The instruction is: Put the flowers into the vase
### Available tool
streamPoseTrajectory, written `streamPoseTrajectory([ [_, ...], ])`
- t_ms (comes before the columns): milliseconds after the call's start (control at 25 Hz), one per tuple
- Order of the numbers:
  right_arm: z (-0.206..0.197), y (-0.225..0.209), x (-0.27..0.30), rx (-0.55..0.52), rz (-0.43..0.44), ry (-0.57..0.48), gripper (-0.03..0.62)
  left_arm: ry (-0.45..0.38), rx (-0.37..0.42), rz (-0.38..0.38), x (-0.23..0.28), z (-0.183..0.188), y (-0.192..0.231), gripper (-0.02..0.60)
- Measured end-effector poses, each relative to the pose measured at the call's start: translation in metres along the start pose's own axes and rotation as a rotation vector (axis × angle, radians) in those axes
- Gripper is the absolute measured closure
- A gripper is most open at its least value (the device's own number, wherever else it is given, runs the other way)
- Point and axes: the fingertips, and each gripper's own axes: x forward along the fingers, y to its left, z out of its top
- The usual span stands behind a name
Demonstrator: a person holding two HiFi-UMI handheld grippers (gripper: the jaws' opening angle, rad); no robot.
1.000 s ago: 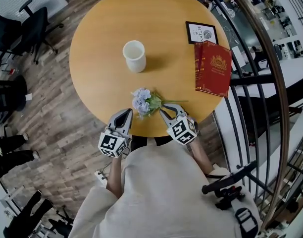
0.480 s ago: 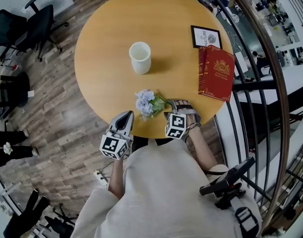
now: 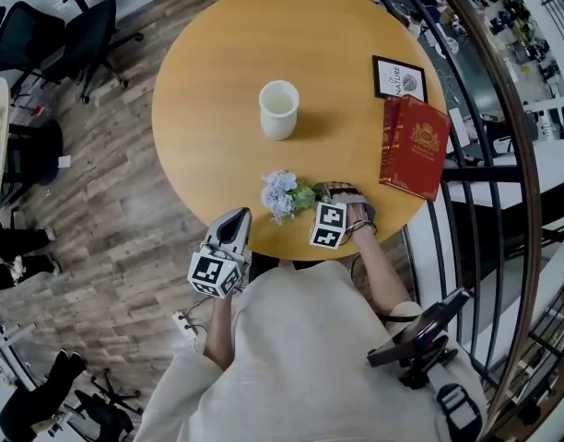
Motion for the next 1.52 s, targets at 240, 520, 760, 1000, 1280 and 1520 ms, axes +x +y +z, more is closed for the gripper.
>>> streamPoseTrajectory([
  [240, 0.002, -0.005, -0.007, 0.035, -0.062, -0.048, 0.536, -0.005, 0.009, -0.008, 0.005, 0.004, -0.002, 0.575],
  [520, 0.017, -0.038, -0.048, 0.375, -0.130, -0.297, 0.546, -0.012, 0.027, -0.029, 0.013, 0.007, -0.009, 0.575],
  [760, 0.020, -0.078, -0.098, 0.774, -0.140, -0.621, 0.546, -0.024, 0.042, -0.041, 0.017, 0.012, -0.011, 0.575],
  [1000, 0.009, -0.115, -0.144, 1.146, -0.083, -0.992, 0.546, -0.033, 0.050, -0.051, 0.021, 0.017, -0.011, 0.575],
  [1280, 0.007, -0.138, -0.171, 1.211, -0.104, -1.140, 0.546, -0.042, 0.056, -0.048, 0.019, 0.020, -0.010, 0.575],
  [1520, 0.049, -0.202, -0.244, 1.034, -0.171, -1.332, 0.546, -0.061, 0.055, -0.020, 0.013, 0.025, -0.005, 0.575],
])
